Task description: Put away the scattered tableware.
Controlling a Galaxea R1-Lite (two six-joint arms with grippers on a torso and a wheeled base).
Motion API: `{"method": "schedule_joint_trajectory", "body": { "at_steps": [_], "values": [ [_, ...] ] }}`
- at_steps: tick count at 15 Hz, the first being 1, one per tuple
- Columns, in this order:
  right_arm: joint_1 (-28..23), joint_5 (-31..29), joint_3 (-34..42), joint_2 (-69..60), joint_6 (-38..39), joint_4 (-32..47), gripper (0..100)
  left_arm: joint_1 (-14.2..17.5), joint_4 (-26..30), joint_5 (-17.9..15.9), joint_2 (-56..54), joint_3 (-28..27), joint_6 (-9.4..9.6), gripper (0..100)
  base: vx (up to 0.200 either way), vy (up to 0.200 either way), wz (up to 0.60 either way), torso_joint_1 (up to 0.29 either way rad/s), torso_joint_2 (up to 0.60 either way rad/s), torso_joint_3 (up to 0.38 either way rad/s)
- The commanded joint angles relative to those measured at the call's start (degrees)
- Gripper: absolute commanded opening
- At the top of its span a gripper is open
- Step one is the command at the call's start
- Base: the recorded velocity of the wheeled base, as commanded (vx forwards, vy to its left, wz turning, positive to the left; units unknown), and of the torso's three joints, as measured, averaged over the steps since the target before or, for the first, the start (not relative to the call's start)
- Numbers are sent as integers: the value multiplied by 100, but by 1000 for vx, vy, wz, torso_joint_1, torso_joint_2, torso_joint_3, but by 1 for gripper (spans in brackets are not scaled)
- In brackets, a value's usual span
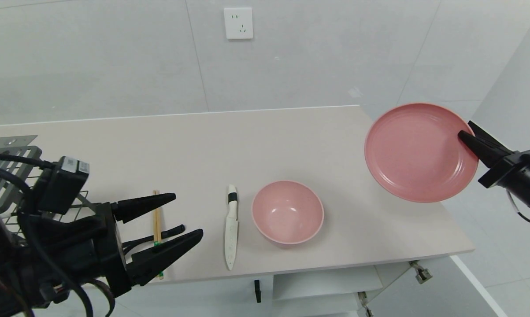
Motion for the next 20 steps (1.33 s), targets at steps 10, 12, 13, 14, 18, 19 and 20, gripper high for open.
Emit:
{"method": "schedule_joint_trajectory", "body": {
  "at_steps": [10, 12, 13, 14, 18, 19, 20],
  "values": [
    [24, 1, 119, -172, -163, -6, 0, -793, 26, 632, 1723, -985, -544, 100, 0, 0, 0, 0, 0, 0],
    [24, 1, 119, -172, -172, -6, 0, -784, 18, 659, 2101, -1178, -641, 100, 0, 0, 0, 0, 0, 0],
    [24, 10, 119, -172, -172, -6, 0, -776, -44, 667, 2277, -1249, -641, 100, 0, 0, 0, 0, 0, 0],
    [24, 1, 119, -181, -172, -6, 0, -776, -44, 694, 2409, -1337, -632, 100, 0, 0, 0, 0, 0, 0],
    [24, 10, 119, -181, -172, -6, 0, -811, -44, 729, 2866, -1451, -606, 100, 0, 0, 0, 0, 0, 0],
    [32, 10, 119, -181, -172, -6, 0, -820, -70, 729, 2945, -1477, -606, 100, 0, 0, 0, 0, 0, 0],
    [41, 10, 119, -172, -172, -6, 0, -820, -158, 729, 3130, -1618, -597, 100, 0, 0, 0, 0, 0, 0]
  ]
}}
